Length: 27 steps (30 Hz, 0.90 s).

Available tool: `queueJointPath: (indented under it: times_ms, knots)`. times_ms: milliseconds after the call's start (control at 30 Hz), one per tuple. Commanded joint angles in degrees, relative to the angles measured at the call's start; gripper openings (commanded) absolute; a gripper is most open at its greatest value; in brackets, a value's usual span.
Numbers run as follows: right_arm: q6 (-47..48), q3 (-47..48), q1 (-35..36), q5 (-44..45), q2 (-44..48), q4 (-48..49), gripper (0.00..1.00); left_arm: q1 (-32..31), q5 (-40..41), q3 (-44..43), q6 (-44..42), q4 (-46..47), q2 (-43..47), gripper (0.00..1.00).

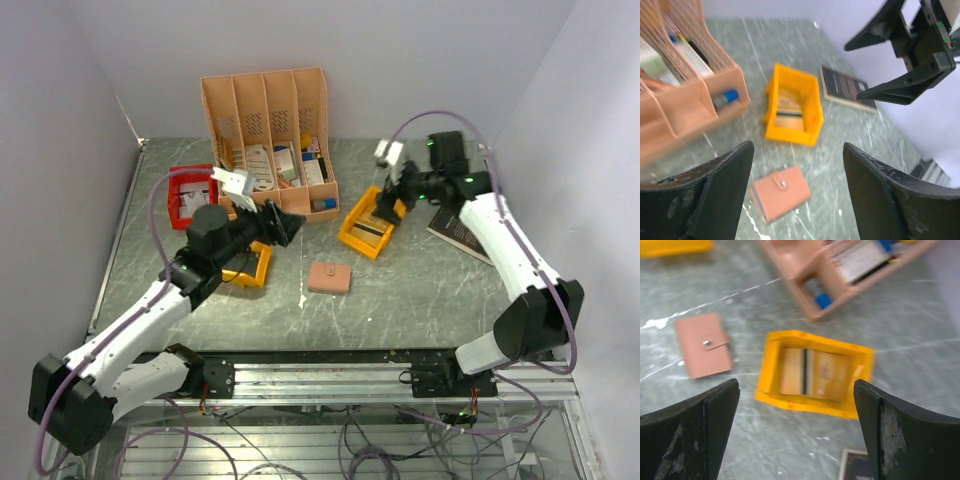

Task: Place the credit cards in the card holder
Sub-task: Reset both arms

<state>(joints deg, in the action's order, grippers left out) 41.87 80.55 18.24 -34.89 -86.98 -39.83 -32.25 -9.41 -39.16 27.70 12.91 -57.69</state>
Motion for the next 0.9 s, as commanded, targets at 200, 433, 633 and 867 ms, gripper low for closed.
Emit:
queueJointPath:
  times_ms: [200, 433, 633, 867]
  knots:
    - [-32.56, 18.07, -16.51, 0.37, 2.31, 6.43, 1.0, 4.37, -0.16, -38.1, -9.17, -31.67, -5.62, 0.9]
    - [-37.48, 22.93, -18.02, 10.42, 8.38, 11.09, 1.0, 4.75, -4.37, -58.62, -9.55, -40.51, -11.19, 0.95]
    - [-47.95, 29.55, -17.98, 19.06, 8.58, 9.8, 1.0, 4.84, -2.96, -65.29, -10.25, -44.13, -12.54, 0.96]
    - [-47.1, 34.58, -17.98, 19.64, 7.93, 6.04, 1.0, 4.84, -2.62, -66.41, -10.39, -44.23, -12.8, 0.98]
